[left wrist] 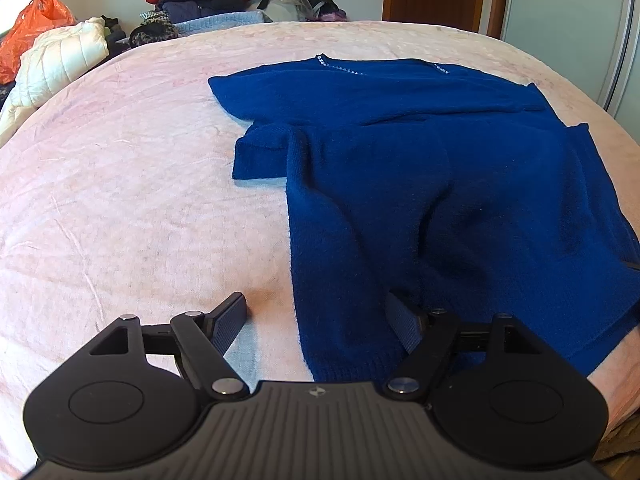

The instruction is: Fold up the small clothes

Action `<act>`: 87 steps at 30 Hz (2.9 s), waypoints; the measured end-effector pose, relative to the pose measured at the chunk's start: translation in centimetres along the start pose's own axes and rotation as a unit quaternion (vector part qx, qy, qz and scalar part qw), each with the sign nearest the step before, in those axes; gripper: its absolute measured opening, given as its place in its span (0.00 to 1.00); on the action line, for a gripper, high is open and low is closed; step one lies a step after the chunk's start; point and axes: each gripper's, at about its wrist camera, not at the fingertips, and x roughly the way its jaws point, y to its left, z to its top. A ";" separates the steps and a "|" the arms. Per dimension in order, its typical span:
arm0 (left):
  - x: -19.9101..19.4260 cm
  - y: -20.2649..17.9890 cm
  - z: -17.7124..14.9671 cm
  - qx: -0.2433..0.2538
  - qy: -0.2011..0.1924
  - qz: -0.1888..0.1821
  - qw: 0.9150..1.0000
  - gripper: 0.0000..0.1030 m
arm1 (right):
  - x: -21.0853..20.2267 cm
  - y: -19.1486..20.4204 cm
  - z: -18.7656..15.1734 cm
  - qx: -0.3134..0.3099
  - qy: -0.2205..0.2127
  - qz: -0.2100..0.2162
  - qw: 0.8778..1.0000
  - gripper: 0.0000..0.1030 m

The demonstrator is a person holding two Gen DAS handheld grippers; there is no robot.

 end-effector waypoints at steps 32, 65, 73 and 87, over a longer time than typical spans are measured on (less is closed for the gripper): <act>-1.3 -2.8 -0.8 0.076 -0.002 0.008 0.997 0.76 | -0.6 -7.8 -2.8 0.086 0.133 -0.065 0.985 0.74; -1.6 0.8 -1.8 -0.069 0.015 -0.172 0.983 0.12 | 1.8 -10.9 -6.2 0.460 -0.017 0.266 0.847 0.19; -7.8 1.6 -0.8 -0.052 -0.080 -0.229 0.969 0.11 | -2.1 -12.2 -5.9 0.441 -0.069 0.305 0.841 0.17; -11.4 2.4 0.4 -0.042 -0.131 -0.240 0.961 0.11 | -5.8 -14.1 -5.5 0.413 -0.125 0.339 0.836 0.17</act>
